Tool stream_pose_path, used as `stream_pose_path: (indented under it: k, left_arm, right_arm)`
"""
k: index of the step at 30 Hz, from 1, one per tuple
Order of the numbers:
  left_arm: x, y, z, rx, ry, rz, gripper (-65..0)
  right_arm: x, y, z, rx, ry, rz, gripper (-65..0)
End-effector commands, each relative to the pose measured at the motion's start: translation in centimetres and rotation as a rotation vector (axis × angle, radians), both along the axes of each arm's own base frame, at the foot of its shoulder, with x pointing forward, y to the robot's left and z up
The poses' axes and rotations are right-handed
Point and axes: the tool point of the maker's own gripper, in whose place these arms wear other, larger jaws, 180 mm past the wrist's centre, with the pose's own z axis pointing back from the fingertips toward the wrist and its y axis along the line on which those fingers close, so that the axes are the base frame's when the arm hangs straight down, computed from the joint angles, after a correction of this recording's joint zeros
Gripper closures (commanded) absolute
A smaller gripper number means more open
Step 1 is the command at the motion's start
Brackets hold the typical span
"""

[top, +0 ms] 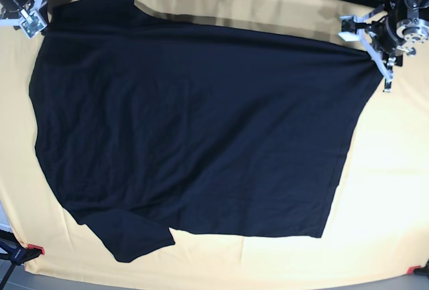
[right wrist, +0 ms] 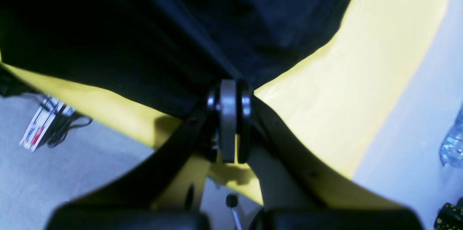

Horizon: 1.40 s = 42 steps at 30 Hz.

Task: Fold the T-shirt properly
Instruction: 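Lift the gripped edge with both grippers and pull it taut, then drag the lifted edge across the shirt body with both grippers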

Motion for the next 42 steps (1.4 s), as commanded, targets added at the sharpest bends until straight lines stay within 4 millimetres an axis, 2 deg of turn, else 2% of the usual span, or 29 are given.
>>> stream_pose_path:
  k: [1,7,11,15,19,24,26,32,36,42]
  left_arm:
    - [1.3,0.4,1.1,0.028,-0.065,-0.012,0.0]
    - [2.9,-1.2,1.9,-0.042,-0.165,-0.066,0.0]
    - [3.2,-2.5,2.1,-0.101,-0.172,-0.106,0.0]
    - [5.3,-4.2,3.7,-0.187,-0.259,-0.119,0.0]
    - [7.6,-5.0,3.9,-0.309,-0.282,-0.085,0.0]
    - [9.3,-5.7,3.3,-0.425,-0.236,-0.047,0.0]
    - [10.3,-5.4,3.3,-0.441,-0.245,-0.026,0.0]
    - [13.1,-4.5,4.5,-0.524,-0.289,0.02,0.0]
    - [14.3,-4.3,4.9,-0.556,-0.31,0.044,0.0]
    - [15.1,-5.5,4.2,-0.658,-0.266,0.047,0.0]
  right_arm:
    - [0.2,-0.4,0.5,-0.026,-0.013,-0.005,0.0]
    - [0.9,-0.1,0.9,-0.012,-0.046,0.007,0.0]
    - [2.4,0.0,1.7,-0.007,-0.108,0.012,0.0]
    - [4.5,0.6,2.9,0.005,-0.189,0.052,0.0]
    - [6.2,0.5,3.3,0.032,-0.245,0.07,0.0]
    - [8.3,-0.6,1.7,0.052,-0.233,0.07,0.0]
    - [9.2,-0.7,0.9,0.049,-0.22,0.084,0.0]
    - [12.1,-1.5,-0.3,0.044,-0.228,0.076,0.0]
    - [13.7,-2.0,-0.3,0.055,-0.248,0.067,0.0]
    - [15.5,-3.1,0.5,0.052,-0.283,0.056,0.0]
